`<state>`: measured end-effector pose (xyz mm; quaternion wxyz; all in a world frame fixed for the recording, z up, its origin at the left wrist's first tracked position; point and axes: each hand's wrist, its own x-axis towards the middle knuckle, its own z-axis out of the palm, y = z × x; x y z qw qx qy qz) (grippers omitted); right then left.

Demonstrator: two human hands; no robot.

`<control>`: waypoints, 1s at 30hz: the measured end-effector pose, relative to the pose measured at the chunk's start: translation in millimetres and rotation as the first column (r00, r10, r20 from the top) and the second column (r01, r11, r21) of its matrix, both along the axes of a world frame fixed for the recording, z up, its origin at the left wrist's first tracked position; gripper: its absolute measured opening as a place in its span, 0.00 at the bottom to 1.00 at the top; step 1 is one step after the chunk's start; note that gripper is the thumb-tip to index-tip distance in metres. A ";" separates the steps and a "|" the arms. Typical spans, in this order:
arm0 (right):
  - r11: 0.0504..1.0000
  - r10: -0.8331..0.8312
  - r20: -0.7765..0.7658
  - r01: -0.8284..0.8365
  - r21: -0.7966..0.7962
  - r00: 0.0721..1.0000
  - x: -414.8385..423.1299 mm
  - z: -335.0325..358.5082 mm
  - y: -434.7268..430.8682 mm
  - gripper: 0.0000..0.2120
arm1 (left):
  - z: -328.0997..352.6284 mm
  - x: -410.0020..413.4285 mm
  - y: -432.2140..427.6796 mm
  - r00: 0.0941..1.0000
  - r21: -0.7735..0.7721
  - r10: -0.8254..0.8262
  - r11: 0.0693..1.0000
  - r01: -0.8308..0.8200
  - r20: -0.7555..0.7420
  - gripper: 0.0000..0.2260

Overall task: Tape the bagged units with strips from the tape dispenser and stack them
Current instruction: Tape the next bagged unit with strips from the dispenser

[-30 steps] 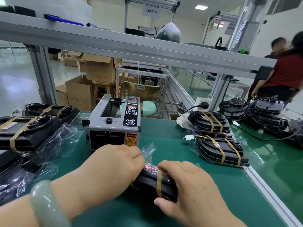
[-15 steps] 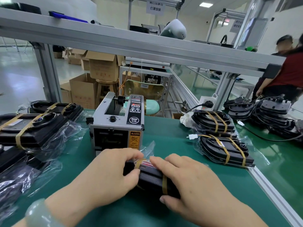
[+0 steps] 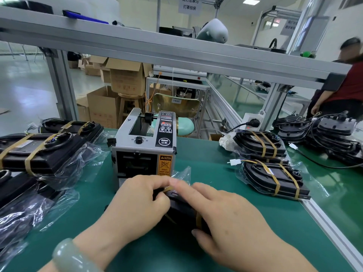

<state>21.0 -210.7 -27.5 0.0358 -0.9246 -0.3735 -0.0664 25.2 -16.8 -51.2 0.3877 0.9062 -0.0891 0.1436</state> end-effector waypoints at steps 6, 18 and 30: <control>1.000 0.008 -0.020 -0.008 0.028 1.000 2.4 2.2 -0.1 0.38 | -13.4 -3.8 -4.1 0.999 -0.223 0.042 0.974 -0.046 -0.023 0.18; 1.000 -0.015 -0.013 0.016 0.017 1.000 0.0 -1.0 2.6 0.38 | -7.7 28.7 36.7 0.795 -0.723 0.183 0.338 -0.603 -0.578 0.07; 1.000 -0.007 0.002 0.007 0.011 1.000 -5.0 -3.2 4.2 0.37 | 0.1 44.2 28.1 0.780 -0.712 0.252 0.317 -0.626 -0.573 0.06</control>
